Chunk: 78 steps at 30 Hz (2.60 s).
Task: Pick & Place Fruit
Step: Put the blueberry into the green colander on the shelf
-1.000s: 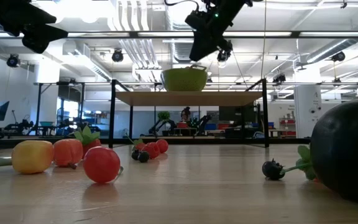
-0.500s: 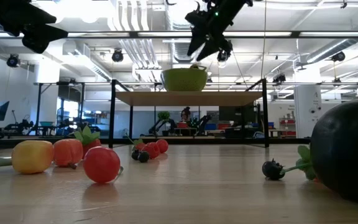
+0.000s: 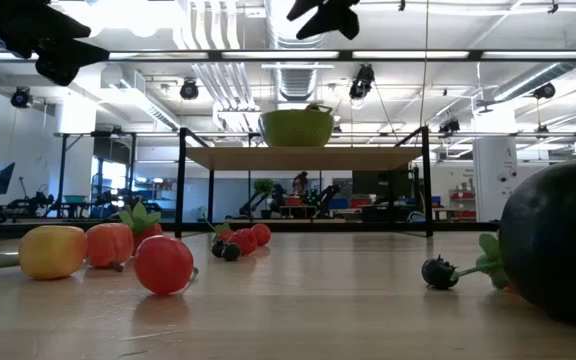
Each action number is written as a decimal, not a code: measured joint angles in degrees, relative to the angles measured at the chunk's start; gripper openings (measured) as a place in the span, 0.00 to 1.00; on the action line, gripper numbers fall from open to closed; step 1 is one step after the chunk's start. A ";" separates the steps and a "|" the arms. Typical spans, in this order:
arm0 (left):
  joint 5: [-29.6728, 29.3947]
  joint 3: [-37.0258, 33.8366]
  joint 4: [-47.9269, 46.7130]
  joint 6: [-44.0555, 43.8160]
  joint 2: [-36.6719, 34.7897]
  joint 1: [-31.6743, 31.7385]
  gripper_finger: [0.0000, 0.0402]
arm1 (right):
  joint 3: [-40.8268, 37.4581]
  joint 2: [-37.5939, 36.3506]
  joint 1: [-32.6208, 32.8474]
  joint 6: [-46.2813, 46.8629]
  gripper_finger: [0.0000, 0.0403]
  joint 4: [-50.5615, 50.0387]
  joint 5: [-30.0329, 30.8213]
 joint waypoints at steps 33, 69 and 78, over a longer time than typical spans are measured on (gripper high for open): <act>0.02 0.00 0.00 0.00 0.00 0.02 0.60 | -15.03 0.26 32.37 14.84 0.33 1.69 7.74; 0.00 0.00 -0.02 0.00 0.00 0.02 0.60 | -34.00 7.57 40.87 17.15 0.50 29.64 6.05; 0.00 0.00 -0.11 0.00 0.00 0.00 0.60 | -24.08 16.24 41.24 20.39 0.44 17.19 7.51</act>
